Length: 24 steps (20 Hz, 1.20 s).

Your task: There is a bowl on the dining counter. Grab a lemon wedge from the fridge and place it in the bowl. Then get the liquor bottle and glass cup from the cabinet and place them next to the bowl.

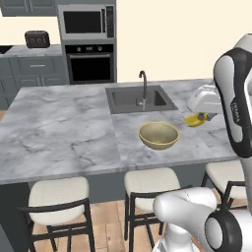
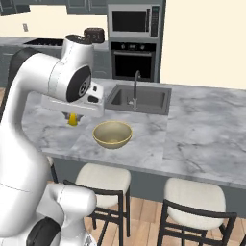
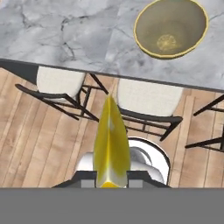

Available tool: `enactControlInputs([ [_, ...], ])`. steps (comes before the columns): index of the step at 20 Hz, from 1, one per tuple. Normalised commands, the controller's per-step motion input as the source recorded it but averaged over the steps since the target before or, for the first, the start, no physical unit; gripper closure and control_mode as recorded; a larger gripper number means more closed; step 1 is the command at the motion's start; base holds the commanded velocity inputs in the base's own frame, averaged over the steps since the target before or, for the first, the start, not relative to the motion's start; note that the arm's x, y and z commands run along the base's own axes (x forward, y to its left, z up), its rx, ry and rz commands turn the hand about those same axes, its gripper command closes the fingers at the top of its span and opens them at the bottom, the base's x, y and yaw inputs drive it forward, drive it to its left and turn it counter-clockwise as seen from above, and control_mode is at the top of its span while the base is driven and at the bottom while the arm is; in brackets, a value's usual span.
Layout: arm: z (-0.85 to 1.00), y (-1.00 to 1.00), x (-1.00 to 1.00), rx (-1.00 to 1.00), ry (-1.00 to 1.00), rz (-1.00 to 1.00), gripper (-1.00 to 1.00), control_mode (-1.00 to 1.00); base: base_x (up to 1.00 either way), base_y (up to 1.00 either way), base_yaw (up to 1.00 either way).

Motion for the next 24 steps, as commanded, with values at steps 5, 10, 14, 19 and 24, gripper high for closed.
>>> enactControlInputs([
  [5, -0.35, 0.0, 0.56, 0.0, 0.04, 0.0, 1.0, -1.0, 0.0, 0.0, 0.0],
  [10, -0.32, -0.02, 0.58, 0.0, 0.01, 0.0, 1.0, -1.0, 0.0, 0.0, 0.0],
  [14, -0.38, -0.1, 0.57, 0.0, 0.0, 0.0, 1.0, -1.0, 0.0, 0.0, 0.0],
  [19, -0.4, -0.12, 0.57, -0.02, 0.0, 0.0, 1.0, -1.0, 0.0, 0.0, 0.0],
  [24, -0.37, -0.08, 0.52, -0.02, 0.02, 0.0, 1.0, -1.0, 0.0, 0.0, 0.0],
])
